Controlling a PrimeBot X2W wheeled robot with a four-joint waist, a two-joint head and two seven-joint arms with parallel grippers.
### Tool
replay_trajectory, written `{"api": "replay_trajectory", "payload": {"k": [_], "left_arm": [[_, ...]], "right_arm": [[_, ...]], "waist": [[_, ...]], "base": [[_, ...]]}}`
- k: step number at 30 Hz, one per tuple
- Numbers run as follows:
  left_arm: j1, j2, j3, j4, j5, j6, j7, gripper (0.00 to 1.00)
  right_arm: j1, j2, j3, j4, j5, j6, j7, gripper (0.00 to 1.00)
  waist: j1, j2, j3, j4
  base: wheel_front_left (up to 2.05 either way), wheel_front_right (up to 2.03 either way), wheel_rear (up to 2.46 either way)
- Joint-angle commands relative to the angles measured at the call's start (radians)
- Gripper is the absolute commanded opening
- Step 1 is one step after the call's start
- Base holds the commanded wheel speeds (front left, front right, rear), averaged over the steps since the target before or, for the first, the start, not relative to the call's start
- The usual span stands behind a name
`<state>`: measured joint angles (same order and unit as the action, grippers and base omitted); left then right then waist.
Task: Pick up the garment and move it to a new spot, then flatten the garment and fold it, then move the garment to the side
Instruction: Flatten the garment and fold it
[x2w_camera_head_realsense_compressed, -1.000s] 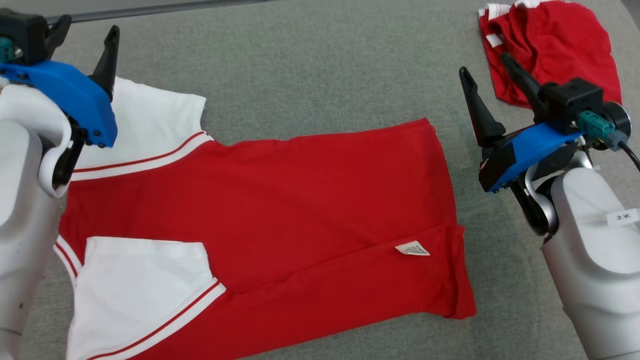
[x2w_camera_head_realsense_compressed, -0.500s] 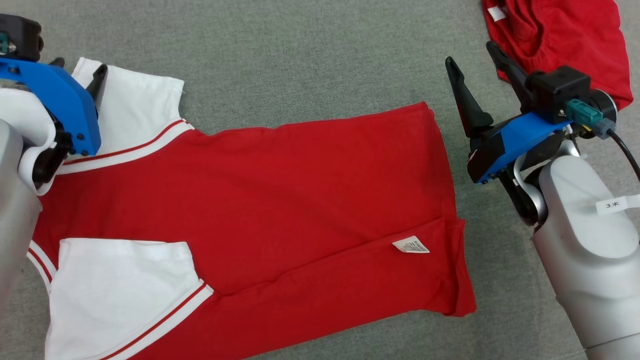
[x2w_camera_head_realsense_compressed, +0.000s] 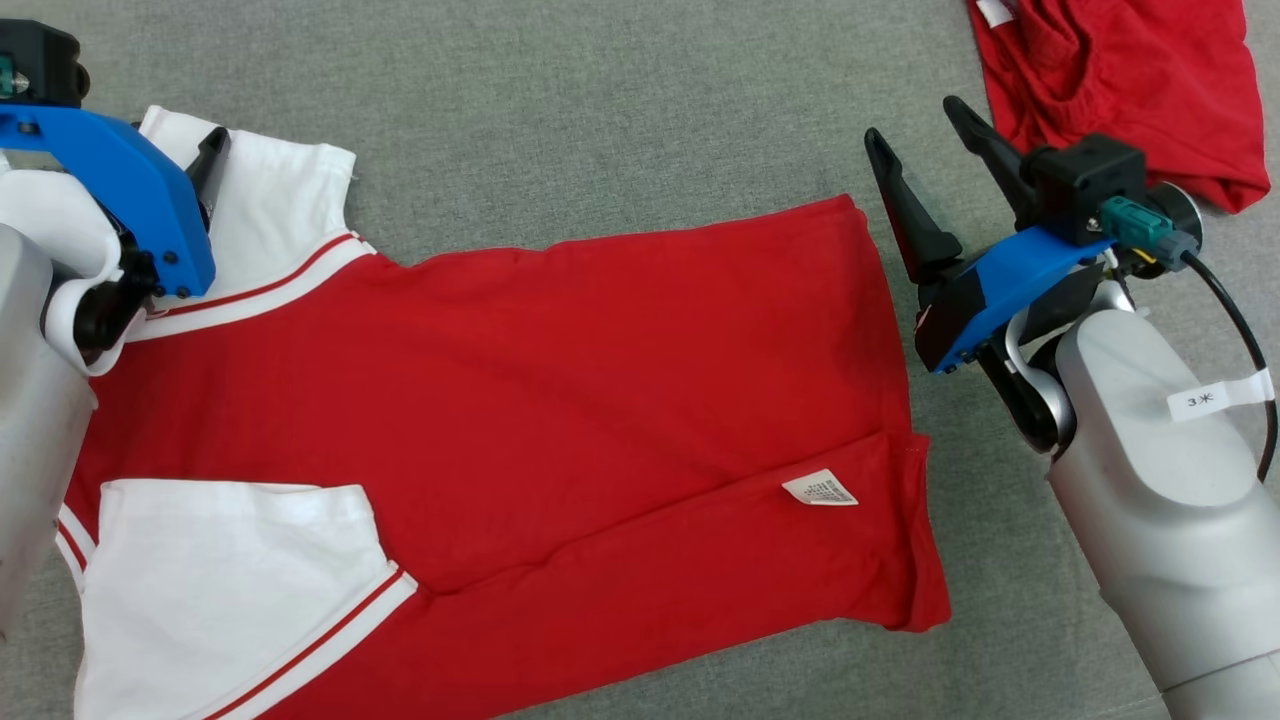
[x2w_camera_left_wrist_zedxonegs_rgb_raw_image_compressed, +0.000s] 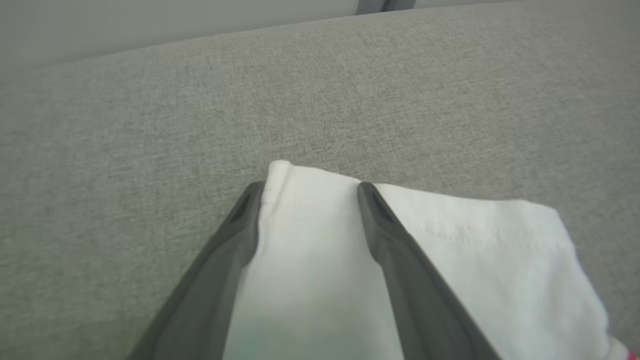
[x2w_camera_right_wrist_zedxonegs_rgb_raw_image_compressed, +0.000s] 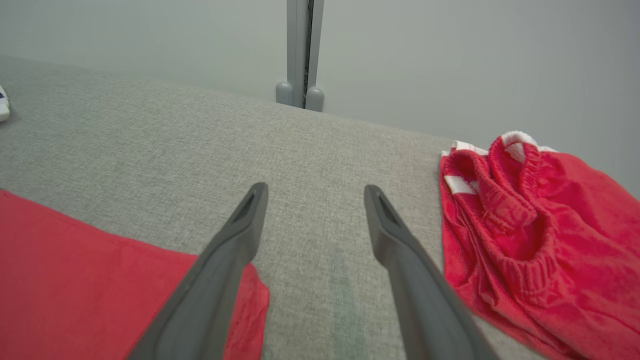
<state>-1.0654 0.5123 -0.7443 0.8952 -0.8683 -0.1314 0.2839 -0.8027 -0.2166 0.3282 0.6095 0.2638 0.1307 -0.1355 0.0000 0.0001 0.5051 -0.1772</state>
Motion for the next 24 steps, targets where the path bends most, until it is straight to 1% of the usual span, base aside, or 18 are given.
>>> {"api": "replay_trajectory", "payload": {"k": [1,2,3,9,12,15,20,24], "left_arm": [[-0.006,-0.004,-0.014,0.008,-0.007,0.001,0.007,0.47],[-0.009,0.0,-0.026,0.011,-0.003,0.001,-0.001,0.07],[-0.011,0.0,-0.036,0.013,-0.003,0.001,-0.005,0.0],[-0.021,0.004,-0.064,0.017,-0.018,0.001,-0.072,0.0],[-0.023,0.007,-0.079,0.012,-0.025,0.001,-0.096,0.0],[-0.029,0.002,-0.097,0.004,-0.034,0.001,-0.115,0.0],[-0.04,-0.005,-0.124,-0.004,-0.048,0.001,-0.139,0.0],[-0.058,-0.014,-0.141,-0.006,-0.058,0.001,-0.157,0.0]], "right_arm": [[-0.021,-0.003,0.008,0.006,0.008,0.0,0.002,1.0],[-0.019,-0.003,0.015,0.008,0.015,0.0,0.007,1.0],[-0.018,-0.005,0.022,0.009,0.022,0.0,0.014,1.0],[0.01,-0.049,0.076,-0.017,0.116,0.0,0.107,1.0],[0.027,-0.077,0.108,-0.036,0.159,0.0,0.182,1.0],[0.032,-0.102,0.118,-0.057,0.193,0.0,0.242,1.0],[0.047,-0.103,0.136,-0.073,0.237,0.0,0.302,1.0],[0.051,-0.098,0.152,-0.072,0.254,0.0,0.328,1.0]], "waist": [[0.0,-0.0001,-0.002,-0.003],[0.0,-0.0001,-0.004,-0.005],[0.0,-0.0001,-0.006,-0.005],[0.0,-0.0001,-0.032,0.002],[0.0,-0.0001,-0.039,0.008],[0.0,-0.0001,-0.041,0.017],[0.0,-0.0001,-0.036,0.036],[0.0,-0.0001,-0.03,0.049]], "base": [[0.0,0.0,0.0],[0.0,0.0,0.0],[0.0,0.0,0.0],[0.0,0.0,0.0],[0.0,0.0,0.0],[0.0,0.0,0.0],[0.0,0.0,0.0],[0.0,0.0,0.0]]}}
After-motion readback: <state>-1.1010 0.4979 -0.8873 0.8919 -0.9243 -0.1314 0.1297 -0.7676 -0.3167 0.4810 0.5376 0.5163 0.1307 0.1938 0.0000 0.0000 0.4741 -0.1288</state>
